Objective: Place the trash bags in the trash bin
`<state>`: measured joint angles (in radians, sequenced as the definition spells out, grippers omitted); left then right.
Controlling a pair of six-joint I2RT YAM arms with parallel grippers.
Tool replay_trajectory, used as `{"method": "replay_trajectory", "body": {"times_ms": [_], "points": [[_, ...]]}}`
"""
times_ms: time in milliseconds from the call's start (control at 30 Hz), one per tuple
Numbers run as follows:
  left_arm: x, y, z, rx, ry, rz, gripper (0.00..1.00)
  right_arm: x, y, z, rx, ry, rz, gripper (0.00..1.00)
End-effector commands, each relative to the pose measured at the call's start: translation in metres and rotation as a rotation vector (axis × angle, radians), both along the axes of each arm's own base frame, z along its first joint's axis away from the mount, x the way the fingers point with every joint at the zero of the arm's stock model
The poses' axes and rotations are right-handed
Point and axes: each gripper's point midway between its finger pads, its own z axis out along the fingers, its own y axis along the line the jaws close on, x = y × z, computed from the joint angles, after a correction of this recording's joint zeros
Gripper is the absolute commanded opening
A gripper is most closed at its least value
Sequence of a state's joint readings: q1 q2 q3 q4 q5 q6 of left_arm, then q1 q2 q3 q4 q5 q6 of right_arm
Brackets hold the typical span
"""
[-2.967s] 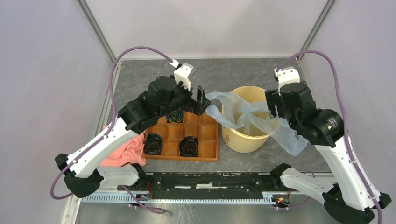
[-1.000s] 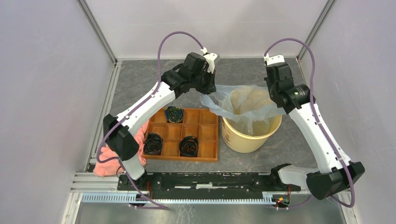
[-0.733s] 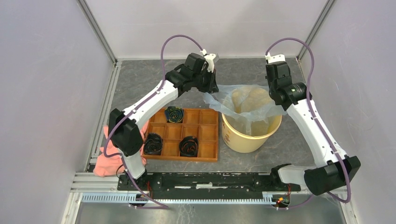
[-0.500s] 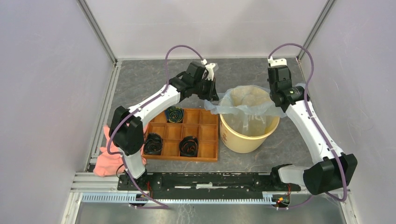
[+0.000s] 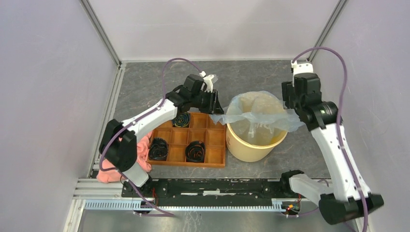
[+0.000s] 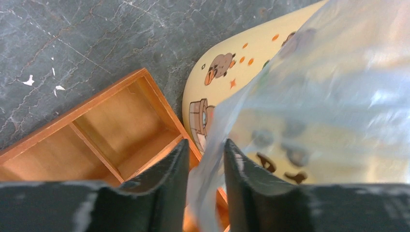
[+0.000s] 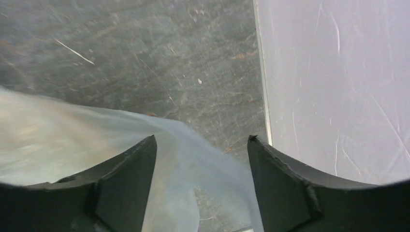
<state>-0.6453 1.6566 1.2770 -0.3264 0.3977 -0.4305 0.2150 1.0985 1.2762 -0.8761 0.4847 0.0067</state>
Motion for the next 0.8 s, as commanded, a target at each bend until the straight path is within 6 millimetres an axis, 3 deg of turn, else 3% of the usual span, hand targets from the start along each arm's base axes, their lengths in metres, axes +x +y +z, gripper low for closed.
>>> {"method": "replay_trajectory", "body": {"times_ms": [0,133,300,467,600,667,767], "points": [[-0.004,0.001,0.037,-0.106,-0.051,0.024,0.46,-0.027,0.009,0.055,0.103,-0.149,0.058,0.80],[-0.007,0.004,0.044,-0.117,-0.068,0.028,0.55,-0.038,0.024,0.083,0.186,-0.266,0.145,0.91],[-0.010,0.014,0.056,-0.098,-0.111,0.041,0.74,-0.044,0.056,0.110,0.341,-0.327,0.266,0.93],[-0.020,0.040,0.089,-0.038,-0.243,0.035,0.91,-0.071,0.096,0.130,0.527,-0.315,0.440,0.93],[-0.024,0.065,0.118,0.023,-0.340,0.066,0.97,-0.100,0.086,0.141,0.552,-0.339,0.395,0.93],[-0.031,0.072,0.133,0.002,-0.374,0.084,1.00,-0.109,0.073,0.136,0.545,-0.354,0.325,0.93],[-0.052,0.061,0.150,-0.135,-0.367,0.023,1.00,-0.116,0.054,0.121,0.540,-0.375,0.197,0.93]]}}
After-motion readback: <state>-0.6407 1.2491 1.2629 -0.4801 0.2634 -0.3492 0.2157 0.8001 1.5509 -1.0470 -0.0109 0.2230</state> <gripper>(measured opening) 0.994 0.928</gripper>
